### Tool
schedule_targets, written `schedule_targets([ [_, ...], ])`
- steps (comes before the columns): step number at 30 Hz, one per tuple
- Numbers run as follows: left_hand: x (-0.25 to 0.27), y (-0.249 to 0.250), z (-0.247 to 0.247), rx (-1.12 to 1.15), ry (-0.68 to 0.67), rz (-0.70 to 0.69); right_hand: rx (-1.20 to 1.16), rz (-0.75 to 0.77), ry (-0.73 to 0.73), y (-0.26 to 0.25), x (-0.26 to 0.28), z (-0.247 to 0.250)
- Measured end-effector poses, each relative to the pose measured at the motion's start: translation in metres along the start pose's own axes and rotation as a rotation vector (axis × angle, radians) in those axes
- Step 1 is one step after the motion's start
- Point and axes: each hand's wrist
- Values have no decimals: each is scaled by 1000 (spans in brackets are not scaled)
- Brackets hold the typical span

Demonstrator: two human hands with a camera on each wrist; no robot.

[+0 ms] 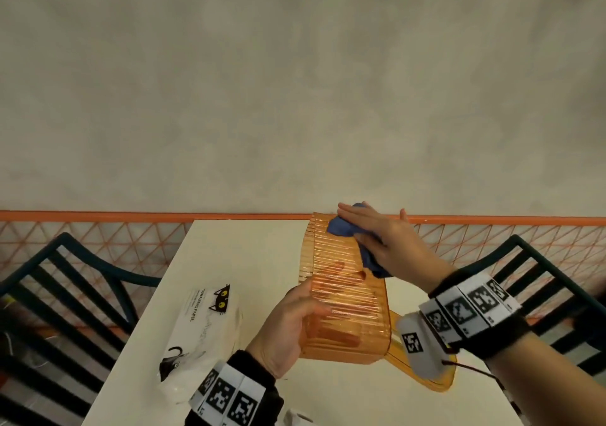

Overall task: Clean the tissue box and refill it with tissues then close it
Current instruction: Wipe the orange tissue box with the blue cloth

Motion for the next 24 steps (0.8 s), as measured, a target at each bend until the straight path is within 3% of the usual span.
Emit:
schedule_targets([
  [2, -1, 1, 0, 14, 7, 4, 17, 71, -17, -9, 3, -6],
  [5, -3, 0, 2, 33, 90, -17, 39, 320, -105, -29, 23, -24],
  [7, -4, 0, 2, 40, 120, -7, 28, 324, -125, -26, 21, -28],
  [11, -5, -2, -2, 118, 66, 18, 3, 93, -19, -12, 7, -26],
  [14, -5, -4, 0, 219, 43, 24, -7, 209, -70, -19, 21, -40],
  [19, -4, -5, 13, 381, 118, 113, 87, 473, -250, -26, 61, -58],
  [21, -7, -4, 11, 331, 129, 113, 36, 452, -238, -14, 56, -54],
  [24, -9, -5, 5, 201, 120, 132, 1, 217, -92, 9, 36, -42],
])
Point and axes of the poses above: each hand's wrist, its own x-axis away from the middle knuckle, its own z-axis out of the back of the hand, y = z × x, and after that the axes turned 5 degrees about z, right-handed
